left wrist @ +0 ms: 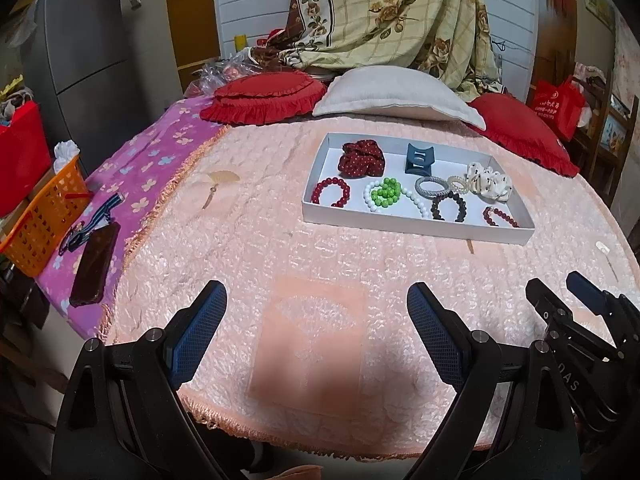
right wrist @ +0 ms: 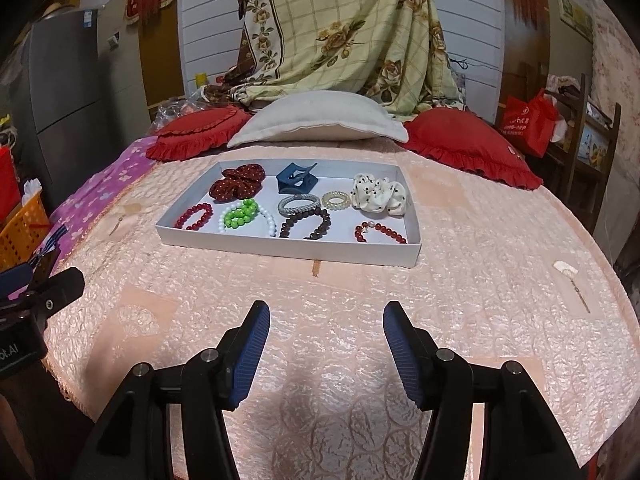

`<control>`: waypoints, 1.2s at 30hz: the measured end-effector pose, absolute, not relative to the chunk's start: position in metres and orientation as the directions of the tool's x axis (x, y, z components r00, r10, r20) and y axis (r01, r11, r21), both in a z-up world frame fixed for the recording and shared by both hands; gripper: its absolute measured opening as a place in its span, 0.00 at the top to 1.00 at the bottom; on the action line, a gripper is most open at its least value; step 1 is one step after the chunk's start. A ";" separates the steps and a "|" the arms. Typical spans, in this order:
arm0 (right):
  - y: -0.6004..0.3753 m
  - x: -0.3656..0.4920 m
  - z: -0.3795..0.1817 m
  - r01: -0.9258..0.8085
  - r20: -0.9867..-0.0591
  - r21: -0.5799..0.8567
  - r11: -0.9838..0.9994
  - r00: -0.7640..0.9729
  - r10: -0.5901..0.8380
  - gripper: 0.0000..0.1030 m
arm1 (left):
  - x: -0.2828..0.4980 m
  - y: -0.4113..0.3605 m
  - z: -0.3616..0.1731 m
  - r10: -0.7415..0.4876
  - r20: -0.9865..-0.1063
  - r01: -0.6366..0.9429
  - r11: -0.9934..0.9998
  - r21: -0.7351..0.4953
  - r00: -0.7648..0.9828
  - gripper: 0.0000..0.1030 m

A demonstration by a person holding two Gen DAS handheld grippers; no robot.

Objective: Organize jewelry

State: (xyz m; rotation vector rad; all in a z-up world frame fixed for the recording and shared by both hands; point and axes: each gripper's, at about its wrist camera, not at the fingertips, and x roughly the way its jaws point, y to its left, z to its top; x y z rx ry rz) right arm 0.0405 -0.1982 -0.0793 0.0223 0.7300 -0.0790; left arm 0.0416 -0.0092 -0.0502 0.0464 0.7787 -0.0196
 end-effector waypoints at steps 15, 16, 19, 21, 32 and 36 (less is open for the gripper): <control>-0.202 0.040 -0.083 0.090 -0.666 0.001 0.996 0.743 -0.067 0.45 | 0.043 -0.015 -0.059 -0.007 -0.720 0.050 0.998 0.039 0.694 0.11; -0.201 0.040 -0.082 0.089 -0.664 0.000 0.996 0.745 -0.066 0.45 | 0.044 -0.015 -0.059 -0.010 -0.720 0.052 0.998 0.037 0.694 0.11; -0.200 0.039 -0.082 0.083 -0.661 -0.005 0.997 0.747 -0.066 0.45 | 0.044 -0.015 -0.059 -0.017 -0.720 0.058 0.998 0.032 0.694 0.11; -0.199 0.040 -0.083 0.078 -0.662 -0.010 0.997 0.746 -0.066 0.44 | 0.045 -0.015 -0.059 -0.018 -0.722 0.059 0.998 0.031 0.692 0.11; -0.197 0.041 -0.086 0.077 -0.669 -0.017 0.997 0.740 -0.069 0.44 | 0.048 -0.014 -0.064 -0.010 -0.728 0.058 0.998 0.040 0.686 0.11; -0.197 0.041 -0.087 0.080 -0.669 -0.016 0.997 0.740 -0.070 0.44 | 0.049 -0.014 -0.068 -0.008 -0.731 0.059 0.997 0.045 0.682 0.11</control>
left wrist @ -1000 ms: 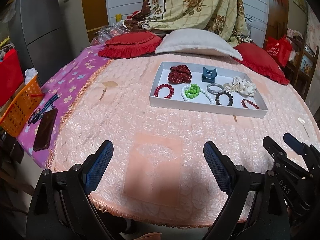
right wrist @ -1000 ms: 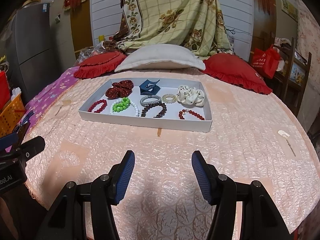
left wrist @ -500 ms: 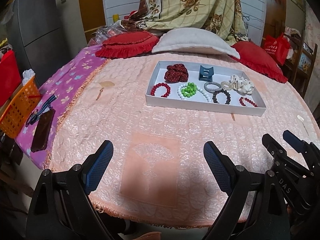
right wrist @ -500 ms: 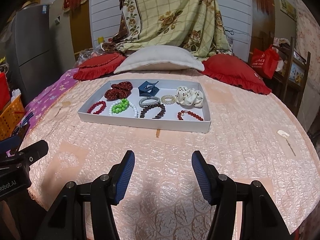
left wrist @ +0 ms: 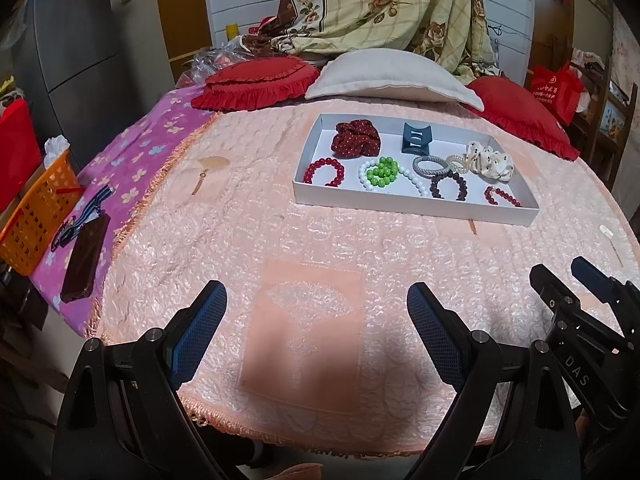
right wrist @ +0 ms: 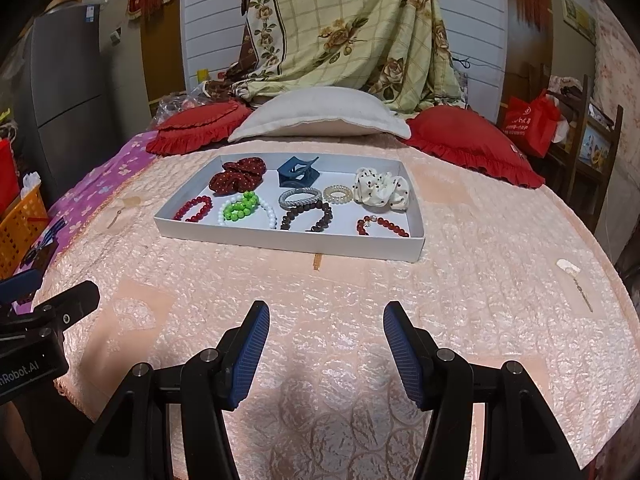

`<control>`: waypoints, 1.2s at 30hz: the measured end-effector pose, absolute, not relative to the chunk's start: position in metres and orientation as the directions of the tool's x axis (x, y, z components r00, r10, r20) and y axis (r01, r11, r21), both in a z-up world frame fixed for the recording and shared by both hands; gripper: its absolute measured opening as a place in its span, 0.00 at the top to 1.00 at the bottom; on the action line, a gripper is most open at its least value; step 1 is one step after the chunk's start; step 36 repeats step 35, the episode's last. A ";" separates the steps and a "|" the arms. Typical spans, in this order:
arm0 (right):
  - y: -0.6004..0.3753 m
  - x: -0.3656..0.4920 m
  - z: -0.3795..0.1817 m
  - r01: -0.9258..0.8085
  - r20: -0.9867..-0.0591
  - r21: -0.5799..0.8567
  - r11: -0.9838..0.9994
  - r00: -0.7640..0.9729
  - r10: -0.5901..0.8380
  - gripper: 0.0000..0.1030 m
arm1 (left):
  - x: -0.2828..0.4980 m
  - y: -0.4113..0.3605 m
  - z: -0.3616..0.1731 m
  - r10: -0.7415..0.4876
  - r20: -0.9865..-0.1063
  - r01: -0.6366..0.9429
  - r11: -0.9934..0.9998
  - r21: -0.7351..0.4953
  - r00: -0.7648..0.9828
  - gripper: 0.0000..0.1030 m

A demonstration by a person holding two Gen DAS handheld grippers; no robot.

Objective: Organize jewelry

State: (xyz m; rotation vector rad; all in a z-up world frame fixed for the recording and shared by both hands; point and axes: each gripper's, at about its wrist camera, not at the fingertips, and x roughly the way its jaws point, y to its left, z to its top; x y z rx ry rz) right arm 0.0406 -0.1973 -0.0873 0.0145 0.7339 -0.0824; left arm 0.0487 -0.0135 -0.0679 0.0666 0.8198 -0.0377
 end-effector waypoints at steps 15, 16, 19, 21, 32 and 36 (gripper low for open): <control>-0.196 0.044 -0.096 0.077 -0.680 -0.018 0.997 0.730 -0.069 0.44 | 0.054 -0.014 -0.077 -0.009 -0.744 0.073 0.996 0.053 0.668 0.11; -0.196 0.044 -0.097 0.076 -0.681 -0.018 0.997 0.730 -0.068 0.44 | 0.055 -0.015 -0.077 -0.010 -0.745 0.074 0.996 0.053 0.667 0.11; -0.195 0.045 -0.098 0.076 -0.683 -0.018 0.997 0.727 -0.068 0.44 | 0.056 -0.016 -0.079 -0.011 -0.744 0.079 0.995 0.056 0.668 0.11; -0.195 0.046 -0.099 0.078 -0.685 -0.018 0.997 0.726 -0.069 0.44 | 0.057 -0.016 -0.080 -0.015 -0.747 0.082 0.995 0.053 0.664 0.11; -0.193 0.048 -0.101 0.069 -0.691 -0.017 0.997 0.720 -0.061 0.44 | 0.063 -0.015 -0.085 -0.015 -0.760 0.083 0.995 0.051 0.650 0.11; -0.193 0.049 -0.103 0.069 -0.696 -0.015 0.997 0.716 -0.060 0.44 | 0.065 -0.017 -0.087 -0.012 -0.760 0.087 0.995 0.058 0.649 0.11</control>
